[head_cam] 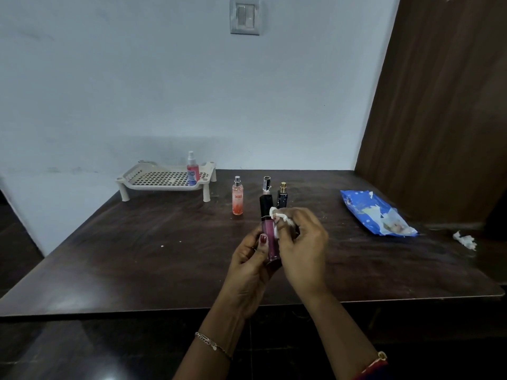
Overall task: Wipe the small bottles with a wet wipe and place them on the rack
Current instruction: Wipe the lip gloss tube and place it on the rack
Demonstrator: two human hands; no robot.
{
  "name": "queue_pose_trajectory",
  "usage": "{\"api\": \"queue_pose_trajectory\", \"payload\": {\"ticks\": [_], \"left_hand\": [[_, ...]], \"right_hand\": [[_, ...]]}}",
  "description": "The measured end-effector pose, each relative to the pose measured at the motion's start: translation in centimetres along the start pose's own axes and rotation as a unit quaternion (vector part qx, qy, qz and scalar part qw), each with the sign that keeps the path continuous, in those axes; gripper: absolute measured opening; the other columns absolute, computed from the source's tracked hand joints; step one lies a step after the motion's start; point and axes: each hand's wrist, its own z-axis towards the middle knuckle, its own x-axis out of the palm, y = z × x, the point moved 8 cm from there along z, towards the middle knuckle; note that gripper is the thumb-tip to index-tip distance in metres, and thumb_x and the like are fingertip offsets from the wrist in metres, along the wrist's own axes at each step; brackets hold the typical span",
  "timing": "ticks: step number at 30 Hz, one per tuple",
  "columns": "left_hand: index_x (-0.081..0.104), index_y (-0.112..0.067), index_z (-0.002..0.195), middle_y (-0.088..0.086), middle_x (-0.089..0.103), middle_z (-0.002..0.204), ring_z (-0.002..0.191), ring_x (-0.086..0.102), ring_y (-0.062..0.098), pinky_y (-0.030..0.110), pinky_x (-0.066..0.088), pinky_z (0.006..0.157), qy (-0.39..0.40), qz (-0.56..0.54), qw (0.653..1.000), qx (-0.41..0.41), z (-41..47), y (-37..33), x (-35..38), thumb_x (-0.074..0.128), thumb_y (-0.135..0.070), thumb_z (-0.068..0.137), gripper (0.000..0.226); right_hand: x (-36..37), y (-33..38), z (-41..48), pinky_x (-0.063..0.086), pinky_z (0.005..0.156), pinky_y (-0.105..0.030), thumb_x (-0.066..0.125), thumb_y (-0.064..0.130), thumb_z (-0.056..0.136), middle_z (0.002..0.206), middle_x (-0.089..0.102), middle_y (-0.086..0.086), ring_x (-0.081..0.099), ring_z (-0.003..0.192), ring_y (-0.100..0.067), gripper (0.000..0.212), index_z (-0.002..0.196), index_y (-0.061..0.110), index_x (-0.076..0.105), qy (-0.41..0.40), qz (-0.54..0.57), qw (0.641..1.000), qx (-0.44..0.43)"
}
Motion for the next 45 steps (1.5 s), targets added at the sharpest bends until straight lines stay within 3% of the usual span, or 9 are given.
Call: {"api": "queue_pose_trajectory", "payload": {"ticks": [9,15,19,23,26,32,36,40,45], "left_hand": [[0.069,-0.017,0.104,0.008,0.072,0.099,0.089,0.068,0.019,0.03,0.056,0.072,-0.021,0.032,0.999,0.011,0.5,-0.7,-0.1,0.045,-0.011,0.092,0.028],[0.071,-0.016,0.098,0.008,0.071,0.092,0.077,0.067,0.016,0.025,0.056,0.065,-0.052,-0.016,0.998,-0.012,0.5,-0.4,-1.0,0.051,-0.013,0.086,0.024],[0.07,-0.01,0.097,0.01,0.069,0.092,0.069,0.065,0.014,0.021,0.054,0.058,-0.057,-0.088,0.993,-0.056,0.2,0.5,-1.4,0.055,-0.01,0.078,0.024],[0.062,-0.01,0.116,0.008,0.068,0.097,0.071,0.063,0.015,0.023,0.054,0.06,-0.033,-0.088,0.99,-0.109,-0.3,1.1,-0.9,0.055,-0.014,0.081,0.036],[0.066,-0.013,0.111,0.007,0.068,0.091,0.066,0.062,0.017,0.024,0.055,0.058,-0.025,-0.096,0.988,-0.121,-0.5,1.1,-0.7,0.056,-0.012,0.08,0.032],[0.058,-0.009,0.122,0.011,0.067,0.107,0.087,0.066,0.021,0.033,0.058,0.075,-0.029,-0.038,0.99,-0.133,0.2,1.0,-1.0,0.051,-0.01,0.087,0.035],[0.061,0.0,0.104,0.012,0.068,0.091,0.08,0.068,0.018,0.033,0.059,0.074,-0.073,0.0,0.986,-0.148,0.5,2.1,-1.4,0.045,0.004,0.092,0.021],[0.063,0.0,0.099,0.015,0.068,0.091,0.076,0.069,0.021,0.031,0.06,0.066,-0.13,-0.014,0.982,-0.134,1.0,2.0,-2.3,0.045,0.013,0.087,0.025],[0.069,-0.007,0.088,0.007,0.073,0.084,0.073,0.07,0.017,0.03,0.058,0.059,-0.143,-0.007,0.98,-0.135,1.1,2.2,-2.5,0.053,-0.011,0.091,0.017]], "right_hand": [[0.5,0.7,0.1,0.036,0.076,0.003,0.063,-0.003,0.08,0.097,0.064,0.001,0.057,0.084,-0.001,0.019,0.095,0.006,0.07,0.065,-0.086,0.992,-0.063],[0.6,0.9,-1.8,0.045,0.078,-0.011,0.061,-0.006,0.074,0.099,0.064,0.008,0.06,0.088,-0.003,0.035,0.099,0.017,0.07,0.112,-0.119,0.98,-0.118],[0.8,1.2,-2.4,0.046,0.067,-0.021,0.059,0.003,0.076,0.092,0.061,0.01,0.057,0.083,-0.008,0.035,0.102,0.024,0.069,0.142,-0.165,0.964,-0.155],[0.6,1.5,0.6,0.046,0.06,-0.023,0.064,0.002,0.077,0.086,0.058,0.004,0.056,0.074,-0.012,0.032,0.101,0.022,0.071,0.118,-0.167,0.968,-0.145],[0.7,1.7,2.7,0.039,0.067,-0.012,0.064,-0.004,0.076,0.088,0.061,0.004,0.059,0.076,-0.011,0.031,0.096,0.018,0.072,0.102,-0.155,0.972,-0.142],[1.9,0.6,0.9,0.034,0.068,0.001,0.061,-0.003,0.079,0.088,0.055,0.016,0.053,0.076,0.003,0.034,0.099,0.022,0.072,0.186,-0.121,0.968,-0.121],[1.7,-1.5,-0.6,0.037,0.071,-0.001,0.059,-0.01,0.075,0.086,0.059,0.014,0.056,0.08,0.004,0.038,0.094,0.021,0.073,0.2,-0.128,0.968,-0.077],[1.1,-2.5,-1.8,0.039,0.069,-0.003,0.06,-0.012,0.072,0.084,0.062,0.011,0.059,0.077,0.001,0.038,0.09,0.019,0.073,0.2,-0.128,0.97,-0.056],[0.7,-2.2,-2.9,0.041,0.072,-0.006,0.06,-0.012,0.072,0.085,0.064,0.01,0.06,0.079,0.0,0.037,0.087,0.02,0.072,0.205,-0.139,0.967,-0.062]]}}
